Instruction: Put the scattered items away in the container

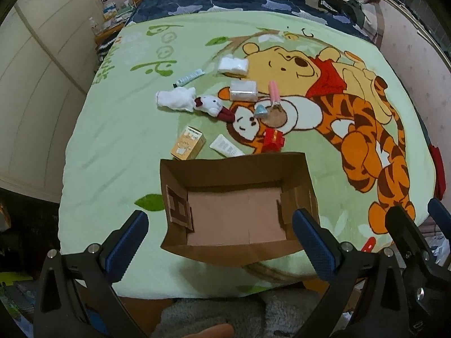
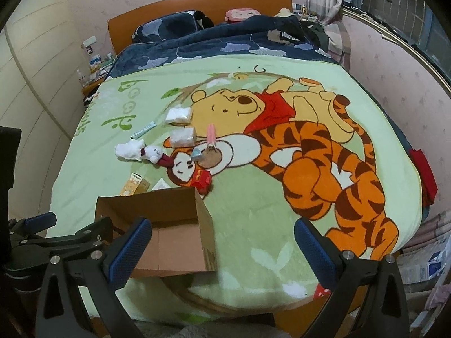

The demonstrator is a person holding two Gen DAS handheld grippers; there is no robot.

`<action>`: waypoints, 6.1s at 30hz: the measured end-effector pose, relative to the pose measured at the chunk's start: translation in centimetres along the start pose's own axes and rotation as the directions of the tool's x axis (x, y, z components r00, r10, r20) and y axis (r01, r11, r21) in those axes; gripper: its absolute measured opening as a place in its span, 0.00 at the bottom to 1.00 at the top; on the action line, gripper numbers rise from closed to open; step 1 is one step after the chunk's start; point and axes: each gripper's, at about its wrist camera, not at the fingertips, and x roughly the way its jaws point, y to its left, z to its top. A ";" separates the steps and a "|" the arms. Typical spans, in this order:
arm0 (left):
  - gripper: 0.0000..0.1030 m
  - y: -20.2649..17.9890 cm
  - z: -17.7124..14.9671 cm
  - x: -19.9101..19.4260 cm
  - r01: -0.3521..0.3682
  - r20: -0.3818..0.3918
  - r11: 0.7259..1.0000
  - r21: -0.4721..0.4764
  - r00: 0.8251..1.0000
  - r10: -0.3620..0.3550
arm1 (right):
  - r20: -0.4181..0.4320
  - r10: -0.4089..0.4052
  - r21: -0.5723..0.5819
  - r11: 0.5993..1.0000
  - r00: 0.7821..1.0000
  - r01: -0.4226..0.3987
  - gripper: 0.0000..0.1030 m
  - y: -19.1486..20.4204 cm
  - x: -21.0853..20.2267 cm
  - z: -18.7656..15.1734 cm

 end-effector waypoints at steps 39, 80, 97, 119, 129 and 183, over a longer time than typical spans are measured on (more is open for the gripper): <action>1.00 0.1 -1.2 0.9 -0.002 -0.043 1.000 -0.012 0.999 0.001 | -0.043 0.006 -0.013 1.000 0.999 -0.006 1.00 -0.1 0.5 -0.9; 1.00 17.4 19.6 10.3 0.052 0.139 0.975 -0.214 0.990 -0.022 | 0.084 0.090 -0.334 0.941 0.992 -0.057 1.00 2.9 16.8 22.2; 1.00 14.5 14.7 25.3 0.021 -0.021 0.989 0.143 1.000 -0.018 | -0.233 0.076 -0.650 0.729 0.969 -0.214 1.00 3.4 29.8 6.7; 0.99 14.6 19.5 31.7 -0.043 0.058 0.997 0.071 0.998 0.039 | -0.220 -0.010 -0.322 0.945 0.976 -0.062 1.00 4.4 43.6 15.9; 0.99 15.2 19.3 31.8 -0.047 0.052 0.997 0.066 0.998 0.044 | -0.254 -0.011 -0.239 0.970 0.967 -0.052 0.43 4.1 45.1 15.6; 0.26 18.8 23.6 20.3 -0.144 0.098 0.982 -0.125 0.983 0.156 | -0.033 0.055 -0.287 0.956 0.998 -0.063 0.25 1.7 28.4 24.1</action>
